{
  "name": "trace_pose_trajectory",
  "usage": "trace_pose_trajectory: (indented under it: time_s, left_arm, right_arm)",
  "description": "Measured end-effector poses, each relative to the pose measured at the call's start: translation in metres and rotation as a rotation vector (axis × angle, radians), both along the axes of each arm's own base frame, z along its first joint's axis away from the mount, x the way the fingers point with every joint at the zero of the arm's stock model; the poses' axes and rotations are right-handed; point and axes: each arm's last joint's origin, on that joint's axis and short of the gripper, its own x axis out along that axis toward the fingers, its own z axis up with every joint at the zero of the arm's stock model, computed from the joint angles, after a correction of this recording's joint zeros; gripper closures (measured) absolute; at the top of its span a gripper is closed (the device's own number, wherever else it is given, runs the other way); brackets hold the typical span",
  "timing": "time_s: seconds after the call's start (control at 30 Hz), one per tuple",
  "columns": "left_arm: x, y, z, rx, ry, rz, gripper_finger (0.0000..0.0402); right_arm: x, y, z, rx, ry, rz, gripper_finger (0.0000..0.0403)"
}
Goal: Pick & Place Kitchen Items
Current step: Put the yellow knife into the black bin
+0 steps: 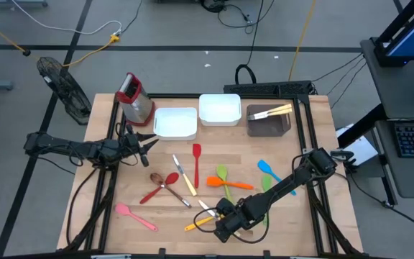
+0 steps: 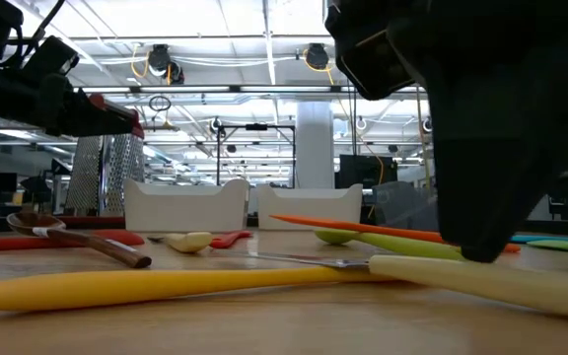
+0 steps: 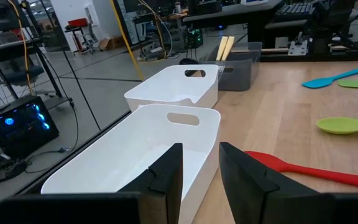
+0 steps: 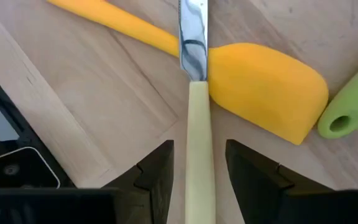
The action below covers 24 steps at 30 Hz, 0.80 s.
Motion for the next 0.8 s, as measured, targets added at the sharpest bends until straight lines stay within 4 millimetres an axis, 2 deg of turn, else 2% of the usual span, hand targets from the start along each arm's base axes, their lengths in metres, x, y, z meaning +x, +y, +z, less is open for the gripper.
trace_pose_trajectory:
  time_s: [0.3, 0.53, 0.8]
  left_arm:
    - [0.000, 0.000, 0.000, 0.028, 0.015, -0.004, 0.0295]
    - [0.000, 0.000, 0.000, 0.047, 0.026, -0.008, 0.0295]
    - [0.000, 0.000, 0.000, 0.048, 0.026, -0.008, 0.0295]
  right_arm:
    - [0.001, 0.001, 0.001, 0.008, -0.015, 0.001, 0.0261]
    - [0.005, 0.004, -0.022, 0.010, 0.035, -0.001, 0.0261]
    - [0.004, 0.004, -0.034, -0.016, 0.073, -0.074, 0.0261]
